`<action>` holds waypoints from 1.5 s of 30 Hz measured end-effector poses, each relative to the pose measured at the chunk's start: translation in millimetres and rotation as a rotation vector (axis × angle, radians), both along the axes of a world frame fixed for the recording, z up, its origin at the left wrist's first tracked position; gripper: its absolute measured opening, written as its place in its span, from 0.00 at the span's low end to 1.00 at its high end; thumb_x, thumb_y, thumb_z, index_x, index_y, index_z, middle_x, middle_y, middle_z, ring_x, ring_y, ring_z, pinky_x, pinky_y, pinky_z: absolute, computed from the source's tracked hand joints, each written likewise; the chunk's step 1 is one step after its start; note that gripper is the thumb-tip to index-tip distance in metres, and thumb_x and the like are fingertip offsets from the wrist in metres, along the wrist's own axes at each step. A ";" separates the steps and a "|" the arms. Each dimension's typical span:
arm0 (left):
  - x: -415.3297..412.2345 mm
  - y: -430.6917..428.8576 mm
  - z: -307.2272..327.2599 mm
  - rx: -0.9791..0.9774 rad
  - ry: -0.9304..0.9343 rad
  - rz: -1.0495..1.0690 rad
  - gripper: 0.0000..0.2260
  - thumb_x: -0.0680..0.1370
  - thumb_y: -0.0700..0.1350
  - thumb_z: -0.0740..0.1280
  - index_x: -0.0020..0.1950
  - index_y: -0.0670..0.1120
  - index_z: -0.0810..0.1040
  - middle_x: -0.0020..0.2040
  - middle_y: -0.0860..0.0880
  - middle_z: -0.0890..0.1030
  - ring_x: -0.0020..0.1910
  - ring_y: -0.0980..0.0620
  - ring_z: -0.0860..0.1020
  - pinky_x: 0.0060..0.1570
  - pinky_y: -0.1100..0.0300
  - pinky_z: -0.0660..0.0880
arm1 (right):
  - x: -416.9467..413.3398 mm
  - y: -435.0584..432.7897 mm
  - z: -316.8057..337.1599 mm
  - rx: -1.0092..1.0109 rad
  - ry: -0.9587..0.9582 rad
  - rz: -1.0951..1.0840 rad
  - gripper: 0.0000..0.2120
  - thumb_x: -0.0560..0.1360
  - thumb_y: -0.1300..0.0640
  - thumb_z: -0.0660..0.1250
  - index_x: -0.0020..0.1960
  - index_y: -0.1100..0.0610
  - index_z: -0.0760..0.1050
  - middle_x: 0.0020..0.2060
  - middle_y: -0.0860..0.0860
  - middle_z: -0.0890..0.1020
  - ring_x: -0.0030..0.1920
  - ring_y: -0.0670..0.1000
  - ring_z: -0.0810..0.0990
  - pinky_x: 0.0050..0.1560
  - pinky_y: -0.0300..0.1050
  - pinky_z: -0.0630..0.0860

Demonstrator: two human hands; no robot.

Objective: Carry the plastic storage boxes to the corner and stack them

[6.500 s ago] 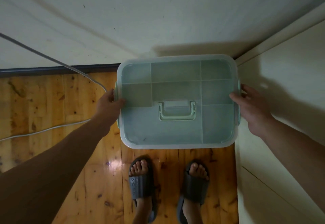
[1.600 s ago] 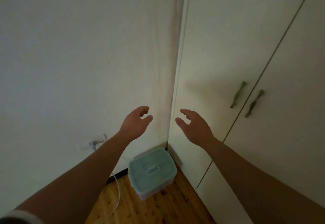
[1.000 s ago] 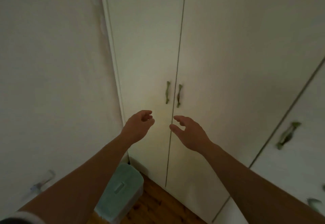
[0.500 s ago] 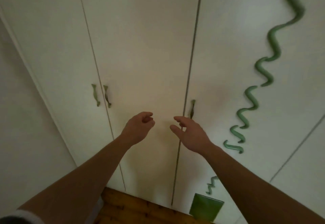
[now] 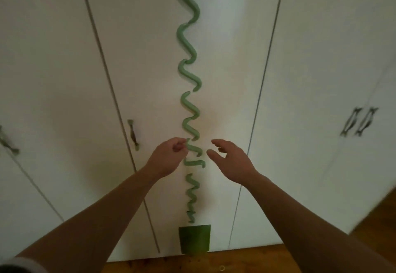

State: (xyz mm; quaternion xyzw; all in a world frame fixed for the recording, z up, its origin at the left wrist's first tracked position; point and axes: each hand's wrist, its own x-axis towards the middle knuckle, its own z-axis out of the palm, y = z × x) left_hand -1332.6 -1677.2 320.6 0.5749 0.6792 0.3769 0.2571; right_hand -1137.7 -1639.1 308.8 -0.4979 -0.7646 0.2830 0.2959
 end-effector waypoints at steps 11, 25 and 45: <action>130.3 51.9 -9.1 -0.022 0.054 -0.225 0.17 0.79 0.47 0.66 0.67 0.48 0.74 0.59 0.51 0.80 0.56 0.54 0.77 0.58 0.60 0.72 | 133.1 11.8 -21.5 -0.043 0.058 -0.244 0.23 0.78 0.42 0.63 0.70 0.48 0.69 0.67 0.45 0.73 0.63 0.44 0.73 0.61 0.40 0.66; 329.7 107.8 -33.0 -0.089 0.044 -0.672 0.16 0.77 0.48 0.66 0.65 0.52 0.76 0.57 0.55 0.80 0.54 0.59 0.78 0.48 0.68 0.70 | 311.2 -16.2 -47.6 -0.080 0.074 -0.695 0.24 0.78 0.40 0.62 0.72 0.46 0.67 0.69 0.43 0.72 0.65 0.44 0.72 0.59 0.39 0.69; 584.3 191.2 -53.2 -0.087 0.067 -1.234 0.16 0.81 0.49 0.63 0.69 0.51 0.72 0.65 0.52 0.76 0.62 0.53 0.74 0.54 0.63 0.69 | 490.2 -13.5 -53.0 -0.157 0.018 -1.297 0.25 0.77 0.39 0.62 0.72 0.44 0.66 0.68 0.45 0.72 0.66 0.47 0.72 0.61 0.46 0.71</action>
